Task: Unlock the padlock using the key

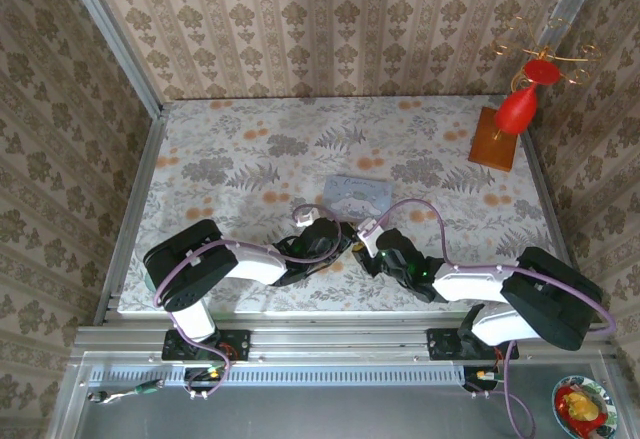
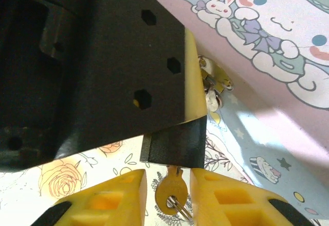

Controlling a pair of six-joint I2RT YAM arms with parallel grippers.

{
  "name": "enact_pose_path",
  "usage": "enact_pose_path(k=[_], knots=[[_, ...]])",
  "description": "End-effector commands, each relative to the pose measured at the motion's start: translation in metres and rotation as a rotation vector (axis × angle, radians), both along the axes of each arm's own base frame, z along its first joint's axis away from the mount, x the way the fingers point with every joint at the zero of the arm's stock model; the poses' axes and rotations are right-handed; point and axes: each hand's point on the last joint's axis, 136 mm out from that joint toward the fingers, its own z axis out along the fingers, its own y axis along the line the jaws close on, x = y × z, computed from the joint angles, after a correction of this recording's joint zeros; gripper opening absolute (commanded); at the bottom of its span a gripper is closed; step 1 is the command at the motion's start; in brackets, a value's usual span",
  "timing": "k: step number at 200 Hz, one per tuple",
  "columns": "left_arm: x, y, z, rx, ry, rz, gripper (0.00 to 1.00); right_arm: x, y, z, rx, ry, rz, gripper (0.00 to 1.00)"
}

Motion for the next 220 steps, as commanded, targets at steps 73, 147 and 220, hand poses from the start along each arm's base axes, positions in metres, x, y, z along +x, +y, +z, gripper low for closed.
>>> enact_pose_path(k=[73, 147, 220], knots=[[0.001, -0.007, 0.017, -0.067, -0.028, -0.021, 0.0, 0.015, 0.016, 0.024, 0.233, 0.044, -0.031, 0.0], [0.006, 0.001, 0.008, -0.023, -0.045, -0.03, 0.1, 0.008, 0.018, 0.0, 0.484, 0.31, -0.144, 0.0], [0.009, 0.038, -0.006, 0.11, -0.048, -0.053, 0.45, 0.002, 0.002, -0.024, 0.438, 0.416, -0.259, 0.11]])
